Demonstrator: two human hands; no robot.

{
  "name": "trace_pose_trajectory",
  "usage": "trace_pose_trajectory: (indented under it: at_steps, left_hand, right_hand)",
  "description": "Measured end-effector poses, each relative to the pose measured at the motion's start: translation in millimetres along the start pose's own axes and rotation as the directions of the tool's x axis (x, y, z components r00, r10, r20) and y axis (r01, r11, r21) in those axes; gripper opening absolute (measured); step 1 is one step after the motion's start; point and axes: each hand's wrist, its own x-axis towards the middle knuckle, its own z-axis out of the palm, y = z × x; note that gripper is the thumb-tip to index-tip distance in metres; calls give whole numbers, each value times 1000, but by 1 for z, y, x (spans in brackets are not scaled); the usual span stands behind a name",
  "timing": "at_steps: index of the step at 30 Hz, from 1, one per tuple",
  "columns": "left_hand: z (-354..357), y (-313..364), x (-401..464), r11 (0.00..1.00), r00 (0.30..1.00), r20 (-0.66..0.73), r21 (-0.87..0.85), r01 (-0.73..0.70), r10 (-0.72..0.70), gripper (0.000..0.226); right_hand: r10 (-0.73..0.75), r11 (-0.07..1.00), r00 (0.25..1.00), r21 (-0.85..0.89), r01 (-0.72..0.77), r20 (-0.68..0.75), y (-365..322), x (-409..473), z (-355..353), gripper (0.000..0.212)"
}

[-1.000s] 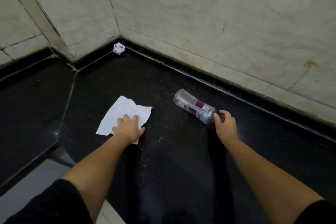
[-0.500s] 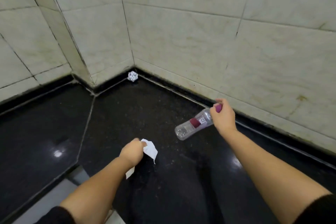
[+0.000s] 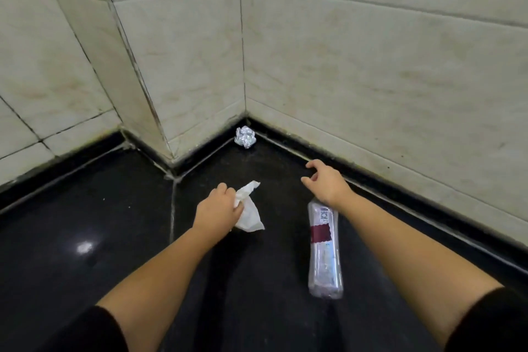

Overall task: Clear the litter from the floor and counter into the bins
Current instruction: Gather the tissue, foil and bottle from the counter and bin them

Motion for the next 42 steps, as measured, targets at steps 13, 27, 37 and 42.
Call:
trace_pose_trajectory:
  at_steps: [13,27,37,42]
  left_hand:
    - [70,-74,79,974,958,219,90,-207,183,41]
    - [82,-70,77,970,965,172,103,-219,199,36]
    - [44,-42,64,973,961,271,204,-112,53,40]
    - [27,-5,7,977,976,214,197,-85,42,31]
  right_hand:
    - [161,930,971,-356,-90,175,-106,207,103,89]
    - [220,874,966,-467,-133,137,-119,215,114,59]
    - [156,912,976,-402,-82,155,-52,78,34,57]
    - [123,920,984,-385,-66,126,-20,5,-5,61]
